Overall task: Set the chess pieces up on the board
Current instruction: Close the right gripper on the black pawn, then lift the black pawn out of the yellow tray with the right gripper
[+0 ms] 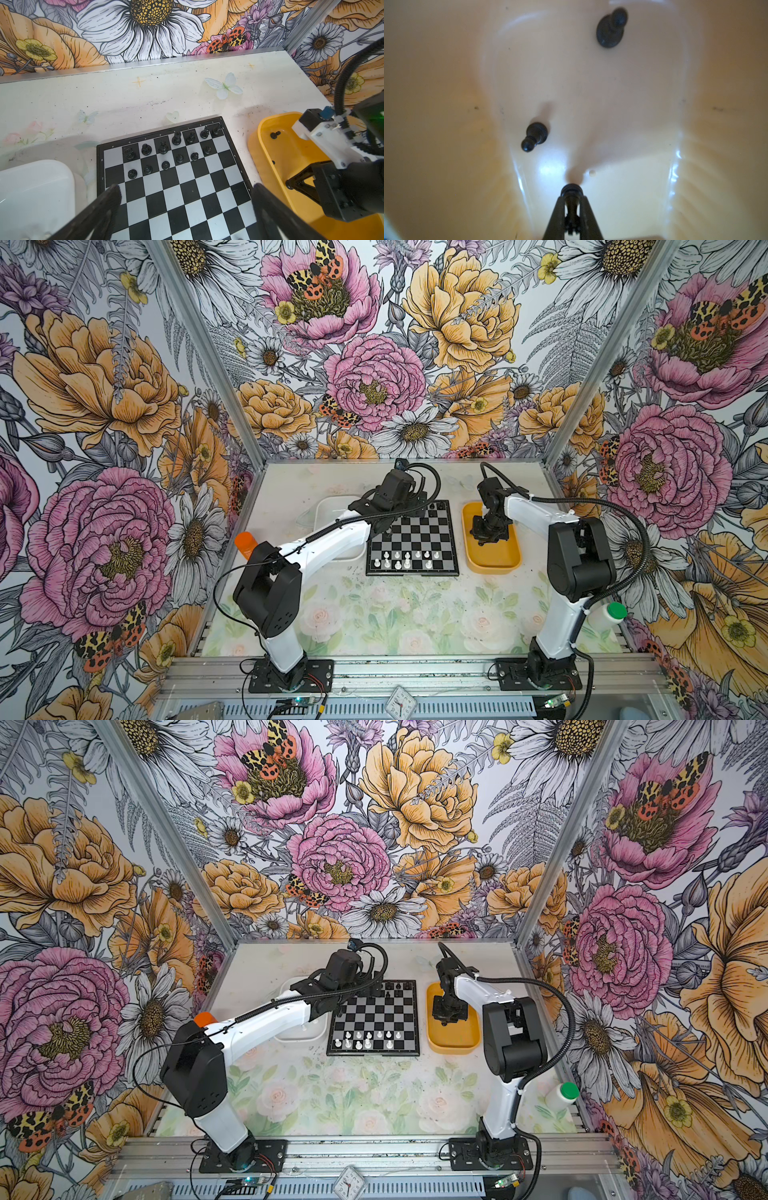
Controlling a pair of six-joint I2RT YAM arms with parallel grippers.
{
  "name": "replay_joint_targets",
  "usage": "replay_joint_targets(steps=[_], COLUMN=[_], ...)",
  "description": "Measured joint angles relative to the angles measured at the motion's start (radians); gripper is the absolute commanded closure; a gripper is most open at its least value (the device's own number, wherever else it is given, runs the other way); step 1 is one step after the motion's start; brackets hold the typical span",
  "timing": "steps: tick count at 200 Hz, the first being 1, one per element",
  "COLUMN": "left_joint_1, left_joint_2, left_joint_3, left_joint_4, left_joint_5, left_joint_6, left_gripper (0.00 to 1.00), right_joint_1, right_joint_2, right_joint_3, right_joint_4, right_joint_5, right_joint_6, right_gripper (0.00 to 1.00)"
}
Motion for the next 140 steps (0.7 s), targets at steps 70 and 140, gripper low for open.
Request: replay_joint_targets(steps=[70,140], left_joint_1=[0.026,0.036], left_joint_2=[0.000,0.000], left_joint_3=[0.015,0.016], left_joint_4=[-0.001,-0.001], left_joint_5=[0.001,0.001], left_joint_6=[0.003,0.004], left_gripper=[0.01,0.01], right_joint_1=[-0.006,-0.006], right_joint_2=[0.017,0.017], right_joint_3=[0.026,0.066], right_joint_4=[-0.005,-0.016], right_joint_5=[0.004,0.009], right_joint_6=[-0.014,-0.020], right_gripper=[0.71,0.65])
